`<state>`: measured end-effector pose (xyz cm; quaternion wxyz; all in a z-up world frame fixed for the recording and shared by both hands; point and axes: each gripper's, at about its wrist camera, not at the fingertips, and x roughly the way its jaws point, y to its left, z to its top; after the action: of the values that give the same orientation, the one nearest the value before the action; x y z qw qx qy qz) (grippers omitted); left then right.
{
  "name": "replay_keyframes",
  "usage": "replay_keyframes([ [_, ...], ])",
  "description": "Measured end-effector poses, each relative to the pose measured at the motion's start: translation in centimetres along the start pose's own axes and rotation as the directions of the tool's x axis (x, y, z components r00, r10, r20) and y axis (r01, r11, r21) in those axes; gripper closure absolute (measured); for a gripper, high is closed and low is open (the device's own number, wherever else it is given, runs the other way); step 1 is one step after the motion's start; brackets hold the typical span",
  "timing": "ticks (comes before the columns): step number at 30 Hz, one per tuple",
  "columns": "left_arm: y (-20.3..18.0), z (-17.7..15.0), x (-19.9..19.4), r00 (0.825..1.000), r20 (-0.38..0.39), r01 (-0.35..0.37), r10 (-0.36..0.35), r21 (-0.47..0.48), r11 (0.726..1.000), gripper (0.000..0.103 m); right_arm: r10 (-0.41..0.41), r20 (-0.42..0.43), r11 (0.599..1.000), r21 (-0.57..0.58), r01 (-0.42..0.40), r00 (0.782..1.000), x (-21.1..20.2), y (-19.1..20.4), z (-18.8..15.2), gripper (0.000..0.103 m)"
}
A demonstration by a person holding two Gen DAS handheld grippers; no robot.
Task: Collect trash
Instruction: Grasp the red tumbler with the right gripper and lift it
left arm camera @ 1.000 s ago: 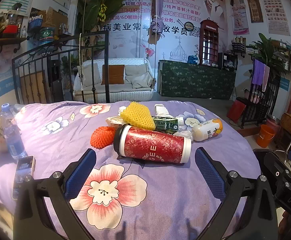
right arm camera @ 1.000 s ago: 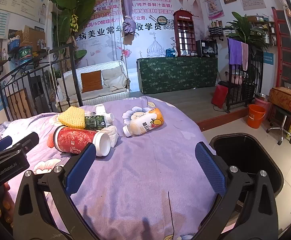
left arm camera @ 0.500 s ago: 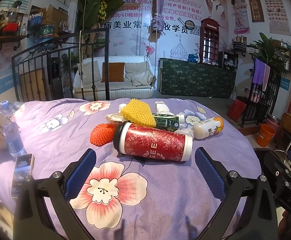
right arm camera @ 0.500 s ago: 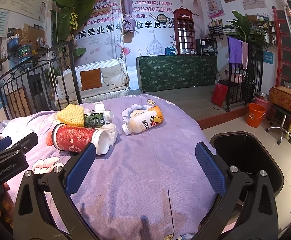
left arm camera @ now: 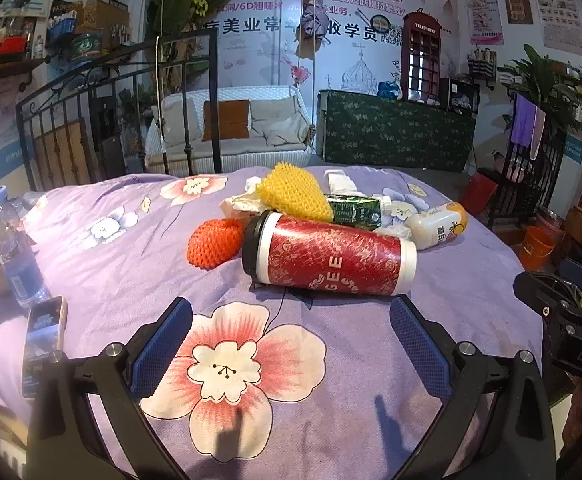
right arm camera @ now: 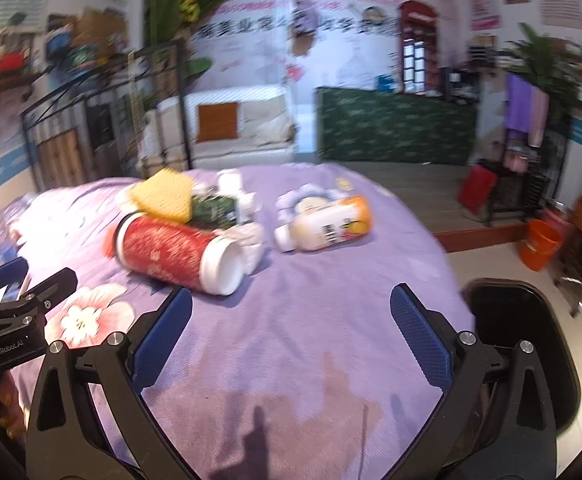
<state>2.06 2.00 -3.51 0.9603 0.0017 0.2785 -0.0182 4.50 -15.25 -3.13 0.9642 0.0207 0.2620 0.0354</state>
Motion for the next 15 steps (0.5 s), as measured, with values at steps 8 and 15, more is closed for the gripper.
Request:
replay_keyframes([
  [8,4.1,-0.1,2.5,0.993,-0.117,0.022,-0.021,0.005,1.0,0.006,0.268,-0.241,0.91,-0.256,-0.327,0.933,7.6,5.6,3.0,0.005],
  [15,7.9,0.2,4.1,0.976,-0.205,0.053,-0.071,-0.091,0.994,0.006,0.281,-0.387,0.72,-0.52,-0.46,0.878,13.7,12.1,4.9,0.013],
])
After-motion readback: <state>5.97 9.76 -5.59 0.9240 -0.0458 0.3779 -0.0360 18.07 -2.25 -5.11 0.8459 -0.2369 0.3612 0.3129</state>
